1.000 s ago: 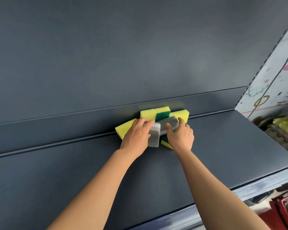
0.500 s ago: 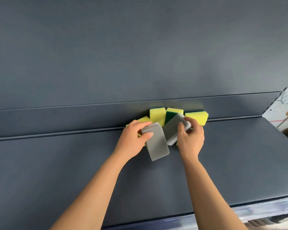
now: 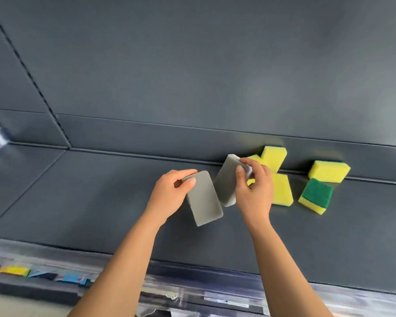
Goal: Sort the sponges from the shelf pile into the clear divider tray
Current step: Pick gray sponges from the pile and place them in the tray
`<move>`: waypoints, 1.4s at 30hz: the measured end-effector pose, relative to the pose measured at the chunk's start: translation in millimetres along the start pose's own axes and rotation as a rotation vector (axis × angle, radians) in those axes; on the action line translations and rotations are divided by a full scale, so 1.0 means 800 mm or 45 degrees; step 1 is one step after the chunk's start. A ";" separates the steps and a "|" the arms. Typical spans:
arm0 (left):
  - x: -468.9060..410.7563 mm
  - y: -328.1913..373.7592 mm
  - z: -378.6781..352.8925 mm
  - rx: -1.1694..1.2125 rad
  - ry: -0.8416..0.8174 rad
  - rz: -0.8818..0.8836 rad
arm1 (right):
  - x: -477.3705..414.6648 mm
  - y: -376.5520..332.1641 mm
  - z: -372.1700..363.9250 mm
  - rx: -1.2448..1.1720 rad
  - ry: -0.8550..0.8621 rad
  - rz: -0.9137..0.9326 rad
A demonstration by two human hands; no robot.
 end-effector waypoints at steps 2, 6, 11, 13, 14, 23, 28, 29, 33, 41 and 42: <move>0.019 -0.014 0.035 0.006 0.060 0.024 | 0.020 -0.020 -0.024 -0.034 -0.083 0.018; 0.056 -0.043 0.101 -0.017 0.144 0.067 | 0.063 -0.055 -0.070 -0.070 -0.227 0.031; 0.113 -0.073 0.184 -0.010 0.263 0.111 | 0.122 -0.104 -0.128 -0.100 -0.388 0.047; 0.142 -0.091 0.227 0.005 0.330 0.124 | 0.157 -0.132 -0.158 -0.127 -0.460 0.064; 0.156 -0.100 0.247 0.009 0.359 0.129 | 0.173 -0.145 -0.172 -0.135 -0.488 0.076; 0.248 -0.167 0.389 0.080 0.548 0.176 | 0.281 -0.238 -0.278 -0.214 -0.662 0.207; 0.279 -0.193 0.453 0.096 0.678 0.208 | 0.319 -0.282 -0.334 -0.259 -0.767 0.290; 0.283 -0.198 0.465 0.096 0.699 0.212 | 0.325 -0.290 -0.345 -0.263 -0.791 0.307; 0.293 -0.220 0.513 0.118 0.780 0.248 | 0.344 -0.316 -0.395 -0.302 -0.860 0.343; 0.269 -0.256 0.624 0.113 0.862 0.256 | 0.363 -0.376 -0.516 -0.383 -0.930 0.417; 0.264 -0.259 0.637 0.110 0.862 0.259 | 0.362 -0.384 -0.530 -0.393 -0.929 0.416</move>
Point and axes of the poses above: each hand's wrist, its own x-axis away from the middle knuckle, its own z-axis out of the back of the hand, y = z × x, the point moved 3 cm from there along -x, towards the middle knuckle, and after that the axes turned 2 degrees about -y, right-handed, at the moved point
